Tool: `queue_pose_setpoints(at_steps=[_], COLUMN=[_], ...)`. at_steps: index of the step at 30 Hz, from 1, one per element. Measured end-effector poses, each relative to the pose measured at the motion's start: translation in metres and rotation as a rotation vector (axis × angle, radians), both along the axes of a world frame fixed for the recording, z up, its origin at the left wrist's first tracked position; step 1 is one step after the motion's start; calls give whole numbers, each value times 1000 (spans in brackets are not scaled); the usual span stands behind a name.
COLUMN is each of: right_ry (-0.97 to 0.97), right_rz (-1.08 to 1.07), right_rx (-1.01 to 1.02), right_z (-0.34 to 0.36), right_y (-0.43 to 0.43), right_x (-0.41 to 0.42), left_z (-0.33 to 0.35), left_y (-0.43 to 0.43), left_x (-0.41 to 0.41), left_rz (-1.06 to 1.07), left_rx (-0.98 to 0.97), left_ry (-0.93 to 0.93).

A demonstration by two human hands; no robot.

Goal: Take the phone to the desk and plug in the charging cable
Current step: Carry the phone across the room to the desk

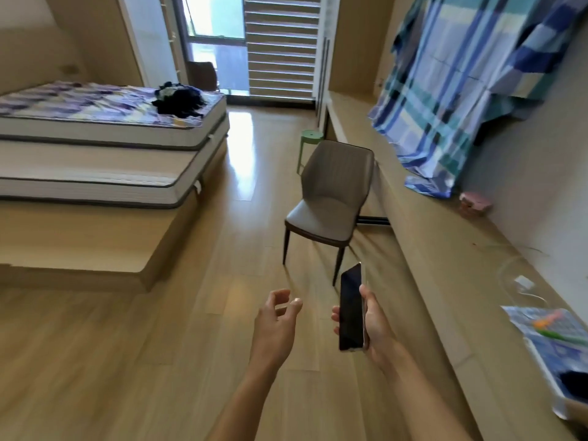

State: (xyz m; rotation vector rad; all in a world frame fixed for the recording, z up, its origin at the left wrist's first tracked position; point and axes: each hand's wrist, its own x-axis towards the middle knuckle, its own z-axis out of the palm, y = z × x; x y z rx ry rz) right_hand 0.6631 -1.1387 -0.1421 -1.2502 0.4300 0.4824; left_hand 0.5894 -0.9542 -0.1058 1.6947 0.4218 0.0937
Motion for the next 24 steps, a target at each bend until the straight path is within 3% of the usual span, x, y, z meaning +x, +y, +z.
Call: queue_pose_setpoints(at_steps=[11,24], right_ry=[-101,-131], right_rz=[238,236], right_rx=[-285,-291], right_z=[18,22], right_y=[113,202], right_x=[142,375], left_z=[-2,19], left_y=[83,161], left_x=[105,322], left_rz=[188,293], left_rx=[1,5], left_ry=[28,38])
